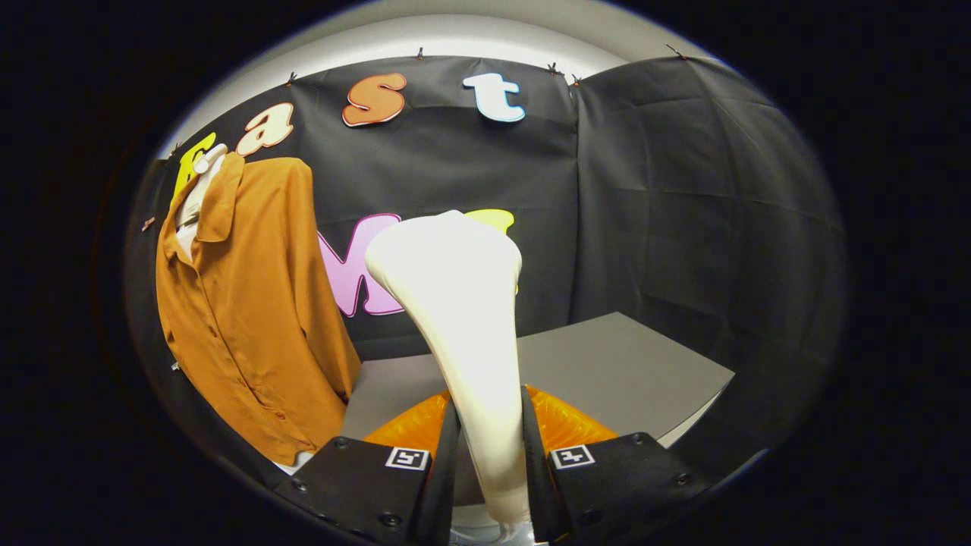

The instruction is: Iron the clothes twice with a garment steamer, once on the left side and once on the right side.

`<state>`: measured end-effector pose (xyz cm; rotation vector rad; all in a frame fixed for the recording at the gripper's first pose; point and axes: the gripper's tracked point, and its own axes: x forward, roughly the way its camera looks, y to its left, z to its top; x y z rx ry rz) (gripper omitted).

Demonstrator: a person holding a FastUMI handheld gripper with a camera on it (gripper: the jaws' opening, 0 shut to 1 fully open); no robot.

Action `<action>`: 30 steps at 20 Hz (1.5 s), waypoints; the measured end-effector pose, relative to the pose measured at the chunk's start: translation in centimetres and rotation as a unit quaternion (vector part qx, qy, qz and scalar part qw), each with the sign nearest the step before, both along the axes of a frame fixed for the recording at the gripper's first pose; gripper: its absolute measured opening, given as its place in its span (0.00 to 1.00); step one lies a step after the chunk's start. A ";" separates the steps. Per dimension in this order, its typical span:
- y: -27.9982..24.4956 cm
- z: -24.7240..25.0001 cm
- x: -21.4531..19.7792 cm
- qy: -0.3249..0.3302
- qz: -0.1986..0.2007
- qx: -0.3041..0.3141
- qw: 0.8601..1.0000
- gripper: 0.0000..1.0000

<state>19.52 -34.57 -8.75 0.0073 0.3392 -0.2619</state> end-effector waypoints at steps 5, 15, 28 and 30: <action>7.6 1.6 -0.4 -0.029 0.004 -0.003 1.000 0.43; 21.3 1.7 2.4 -0.046 0.027 -0.012 0.998 0.43; 24.3 -1.7 6.4 0.005 0.008 -0.042 0.999 0.44; 24.2 -2.6 6.4 0.019 0.004 -0.044 0.999 0.44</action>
